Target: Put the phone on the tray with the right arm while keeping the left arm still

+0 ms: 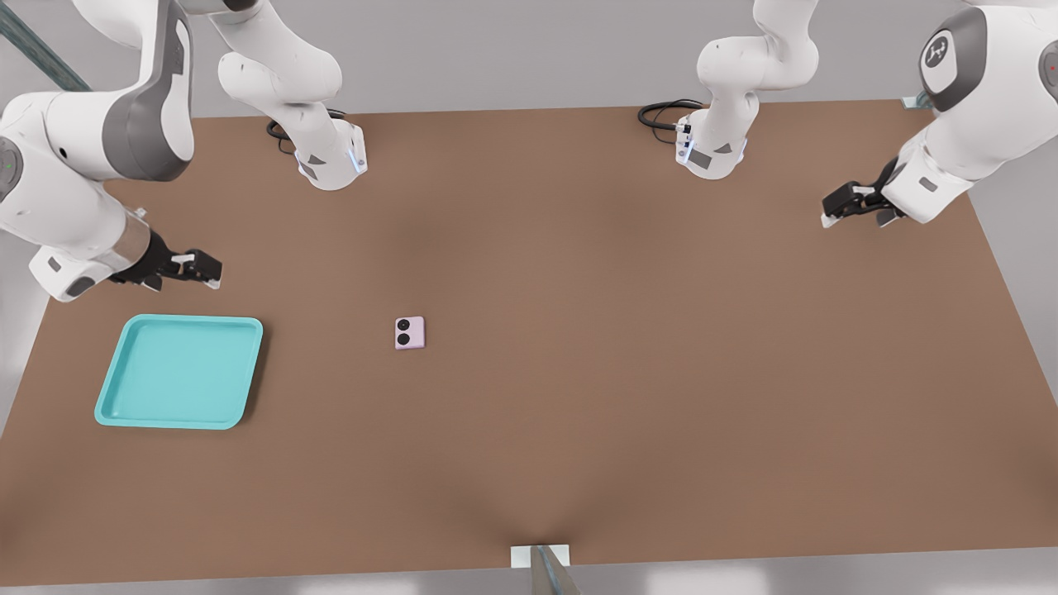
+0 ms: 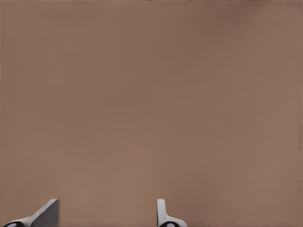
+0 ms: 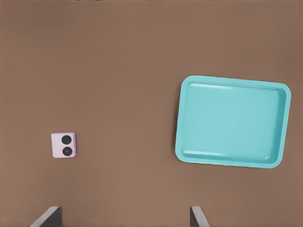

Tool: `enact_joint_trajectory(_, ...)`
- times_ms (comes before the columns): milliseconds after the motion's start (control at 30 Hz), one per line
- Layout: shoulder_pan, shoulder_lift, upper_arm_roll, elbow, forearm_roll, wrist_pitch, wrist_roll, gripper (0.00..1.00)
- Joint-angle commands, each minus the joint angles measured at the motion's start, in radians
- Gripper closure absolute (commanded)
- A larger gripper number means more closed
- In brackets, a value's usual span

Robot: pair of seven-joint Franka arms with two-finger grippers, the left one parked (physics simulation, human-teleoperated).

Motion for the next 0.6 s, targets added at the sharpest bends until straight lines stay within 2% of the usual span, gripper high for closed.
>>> enact_joint_trajectory(0,0.002,0.004,-0.002,0.002,0.000,0.034,-0.006,0.00)
enact_joint_trajectory(133,0.041,0.113,0.029,0.000,0.000,0.177,0.029,0.00)
enact_joint_trajectory(267,0.181,0.266,0.035,-0.009,-0.002,0.338,0.169,0.00)
enact_joint_trajectory(367,0.241,0.328,0.037,-0.049,-0.020,0.413,0.271,0.00)
enact_joint_trajectory(433,0.270,0.329,0.037,-0.147,-0.020,0.502,0.353,0.00)
enact_joint_trajectory(567,0.279,0.308,0.098,-0.287,-0.020,0.570,0.532,0.00)
